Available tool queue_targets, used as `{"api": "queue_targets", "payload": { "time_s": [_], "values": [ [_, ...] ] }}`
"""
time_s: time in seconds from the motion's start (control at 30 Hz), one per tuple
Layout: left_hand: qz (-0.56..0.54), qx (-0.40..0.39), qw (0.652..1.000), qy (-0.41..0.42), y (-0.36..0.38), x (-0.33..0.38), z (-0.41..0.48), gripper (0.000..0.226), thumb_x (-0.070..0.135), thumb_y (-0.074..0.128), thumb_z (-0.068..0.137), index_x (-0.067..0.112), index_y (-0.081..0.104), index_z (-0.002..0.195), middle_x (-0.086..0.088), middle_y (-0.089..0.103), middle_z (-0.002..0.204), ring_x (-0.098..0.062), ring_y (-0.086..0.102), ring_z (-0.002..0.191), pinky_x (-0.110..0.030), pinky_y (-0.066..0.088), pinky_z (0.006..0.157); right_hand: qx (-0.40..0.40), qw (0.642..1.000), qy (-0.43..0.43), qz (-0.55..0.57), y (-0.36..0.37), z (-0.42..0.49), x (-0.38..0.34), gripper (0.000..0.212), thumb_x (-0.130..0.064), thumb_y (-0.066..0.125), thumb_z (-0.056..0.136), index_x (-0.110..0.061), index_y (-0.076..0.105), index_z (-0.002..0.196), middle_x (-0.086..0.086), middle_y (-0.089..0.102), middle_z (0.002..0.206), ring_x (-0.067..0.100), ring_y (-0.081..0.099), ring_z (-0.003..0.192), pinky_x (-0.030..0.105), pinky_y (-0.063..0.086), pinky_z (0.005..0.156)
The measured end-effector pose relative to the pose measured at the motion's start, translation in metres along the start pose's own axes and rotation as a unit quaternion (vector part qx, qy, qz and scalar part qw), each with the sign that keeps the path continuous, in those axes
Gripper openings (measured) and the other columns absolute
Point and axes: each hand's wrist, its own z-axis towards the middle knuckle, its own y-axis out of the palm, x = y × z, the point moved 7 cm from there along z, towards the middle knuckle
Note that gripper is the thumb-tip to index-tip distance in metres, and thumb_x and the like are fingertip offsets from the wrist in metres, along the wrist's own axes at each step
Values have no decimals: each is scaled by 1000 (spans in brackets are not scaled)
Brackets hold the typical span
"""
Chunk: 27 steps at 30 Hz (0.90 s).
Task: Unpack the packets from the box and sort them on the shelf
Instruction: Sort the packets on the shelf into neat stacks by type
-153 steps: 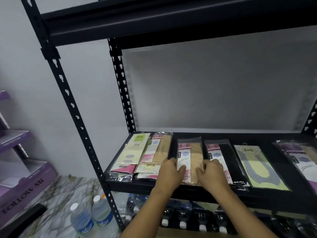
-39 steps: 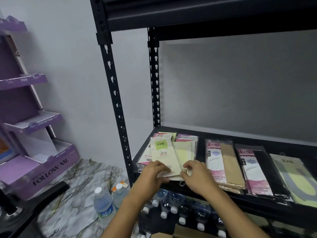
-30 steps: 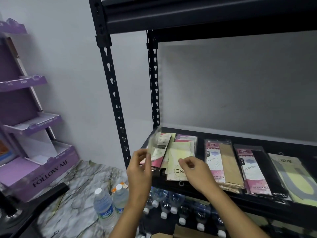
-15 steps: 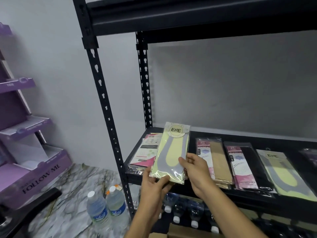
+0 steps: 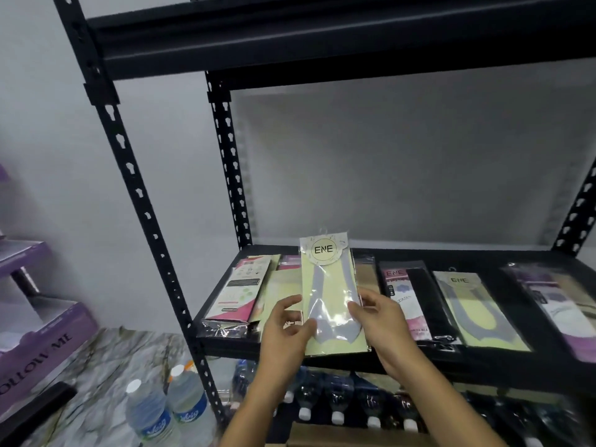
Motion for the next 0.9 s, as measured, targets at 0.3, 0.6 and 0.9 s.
{"api": "queue_targets", "payload": {
  "time_s": [0.3, 0.6, 0.9],
  "values": [
    [98, -98, 990, 16, 127, 15, 3, 36, 16, 67, 88, 22, 53, 120, 4, 61, 95, -9, 64, 81, -21, 54, 67, 164, 981, -3, -104, -131, 1, 0, 33, -3, 60, 86, -15, 60, 117, -1, 64, 95, 14, 62, 85, 31, 54, 75],
    [296, -161, 940, 62, 254, 20, 4, 36, 35, 63, 82, 22, 59, 115, 5, 65, 93, -17, 60, 93, -38, 51, 87, 240, 942, 15, -235, -238, -2, 11, 34, -2, 57, 86, 1, 60, 120, 17, 67, 112, 24, 59, 89, 23, 40, 78],
    [540, -151, 813, 156, 295, 7, -8, 25, 35, 55, 88, 16, 66, 100, -4, 62, 108, -24, 40, 114, -41, 29, 94, 215, 921, 29, -324, -263, 17, 45, 25, -1, 52, 85, 0, 68, 105, 21, 67, 98, 29, 61, 81, 24, 41, 67]
  ]
}}
